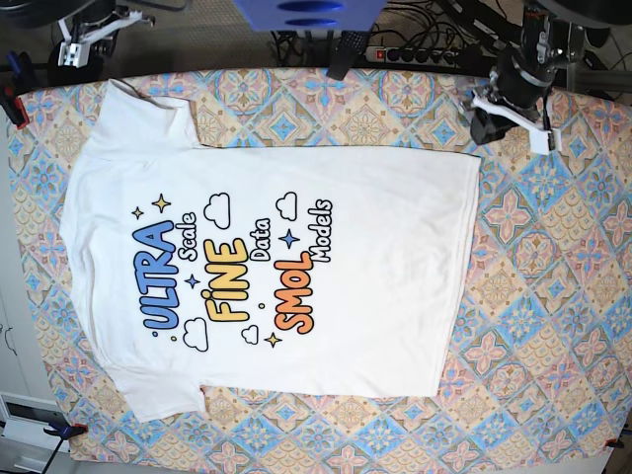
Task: Fold the T-shirt properly
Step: 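Move both grippers down toward the shirt's shoulder corners, then grasp the shirt's shoulder corners with the left and right grippers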
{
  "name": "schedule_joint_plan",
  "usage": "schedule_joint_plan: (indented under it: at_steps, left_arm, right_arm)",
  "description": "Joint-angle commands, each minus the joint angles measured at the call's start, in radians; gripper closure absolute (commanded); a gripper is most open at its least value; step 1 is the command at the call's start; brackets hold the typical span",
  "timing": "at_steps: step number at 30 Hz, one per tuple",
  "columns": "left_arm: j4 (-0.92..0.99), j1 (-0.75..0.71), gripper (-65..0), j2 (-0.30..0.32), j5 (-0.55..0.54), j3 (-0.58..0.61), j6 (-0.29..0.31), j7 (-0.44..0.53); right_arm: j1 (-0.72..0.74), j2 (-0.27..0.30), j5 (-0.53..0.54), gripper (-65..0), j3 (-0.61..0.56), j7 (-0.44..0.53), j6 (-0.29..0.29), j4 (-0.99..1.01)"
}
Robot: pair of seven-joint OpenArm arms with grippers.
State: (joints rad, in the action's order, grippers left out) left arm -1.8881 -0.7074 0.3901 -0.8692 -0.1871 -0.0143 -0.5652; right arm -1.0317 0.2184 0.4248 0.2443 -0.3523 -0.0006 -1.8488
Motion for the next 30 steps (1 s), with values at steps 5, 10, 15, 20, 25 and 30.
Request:
schedule_joint_plan:
  at_steps: [5, 10, 15, 20, 25, 30]
  left_arm:
    - [0.042, 0.116, -25.9, -0.092, -0.014, -0.070, 0.006, -0.112]
    - [0.189, 0.223, -28.7, -0.142, -0.017, -0.091, 0.007, -0.148]
    - [0.295, 0.279, -28.8, -0.158, -0.071, -0.091, 0.009, -0.151]
    - [0.353, 0.311, -28.8, -0.159, -0.095, -0.088, 0.009, -0.151]
    - [0.434, 0.355, -28.8, -0.176, -0.095, -0.085, 0.010, -0.151]
    - [0.439, 0.363, -28.2, -0.214, -0.089, -0.085, 0.010, -0.152]
  right_arm:
    - [0.000, 0.005, 0.001, 0.0, 0.005, -0.020, 0.000, -0.015]
    - [0.001, 0.003, 0.006, 0.0, 0.002, -0.020, 0.000, -0.022]
    - [0.001, 0.002, 0.006, 0.0, 0.002, -0.020, 0.000, -0.024]
    - [0.001, 0.000, 0.006, 0.0, 0.000, -0.020, 0.000, -0.024]
    - [0.001, 0.000, 0.007, 0.0, 0.000, -0.020, 0.000, -0.030]
    - [0.001, 0.000, 0.007, 0.0, 0.000, -0.020, -0.002, -0.032]
